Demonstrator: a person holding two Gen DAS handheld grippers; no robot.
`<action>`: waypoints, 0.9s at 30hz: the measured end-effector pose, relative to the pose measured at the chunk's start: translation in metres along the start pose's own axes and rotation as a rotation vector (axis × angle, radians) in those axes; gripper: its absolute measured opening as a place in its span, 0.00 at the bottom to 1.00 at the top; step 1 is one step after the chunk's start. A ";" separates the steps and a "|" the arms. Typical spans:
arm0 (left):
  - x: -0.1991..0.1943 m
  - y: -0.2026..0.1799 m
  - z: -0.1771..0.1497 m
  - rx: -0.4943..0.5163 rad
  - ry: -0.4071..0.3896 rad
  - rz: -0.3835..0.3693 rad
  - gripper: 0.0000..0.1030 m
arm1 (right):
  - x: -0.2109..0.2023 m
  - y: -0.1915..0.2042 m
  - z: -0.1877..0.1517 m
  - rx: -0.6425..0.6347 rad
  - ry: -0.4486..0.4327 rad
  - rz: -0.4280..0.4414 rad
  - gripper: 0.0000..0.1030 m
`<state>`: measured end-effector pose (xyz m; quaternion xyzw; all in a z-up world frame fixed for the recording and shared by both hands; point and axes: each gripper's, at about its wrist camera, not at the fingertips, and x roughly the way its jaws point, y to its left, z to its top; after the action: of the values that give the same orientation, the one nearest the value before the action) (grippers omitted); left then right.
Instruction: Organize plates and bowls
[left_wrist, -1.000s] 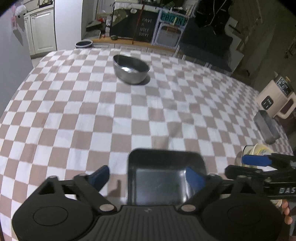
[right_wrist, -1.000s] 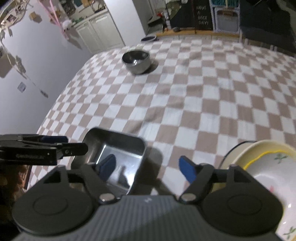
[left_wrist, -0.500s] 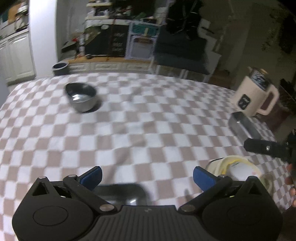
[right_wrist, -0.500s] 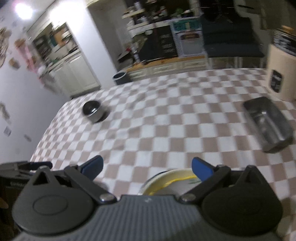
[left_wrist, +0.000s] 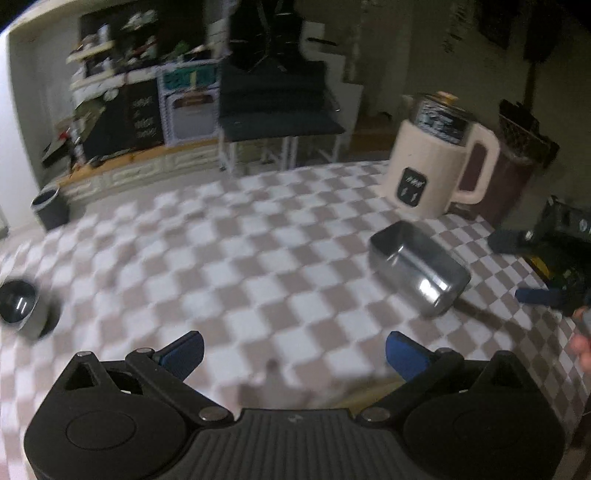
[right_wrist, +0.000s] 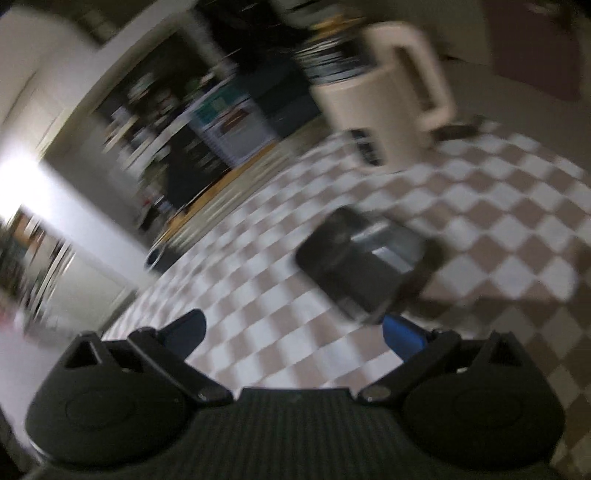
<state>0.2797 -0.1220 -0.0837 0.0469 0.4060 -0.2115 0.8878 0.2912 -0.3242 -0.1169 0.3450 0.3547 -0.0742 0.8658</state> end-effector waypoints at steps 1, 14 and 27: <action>0.007 -0.009 0.009 0.022 -0.006 -0.001 1.00 | 0.005 -0.006 0.003 0.030 -0.003 -0.009 1.00; 0.114 -0.085 0.078 0.205 0.047 0.067 1.00 | 0.066 -0.038 0.010 0.135 0.104 -0.182 0.97; 0.170 -0.087 0.088 0.201 0.084 0.107 1.00 | 0.094 -0.039 0.001 -0.049 0.236 -0.171 0.63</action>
<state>0.4046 -0.2810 -0.1433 0.1658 0.4166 -0.2014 0.8709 0.3464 -0.3428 -0.2001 0.2986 0.4840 -0.0980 0.8167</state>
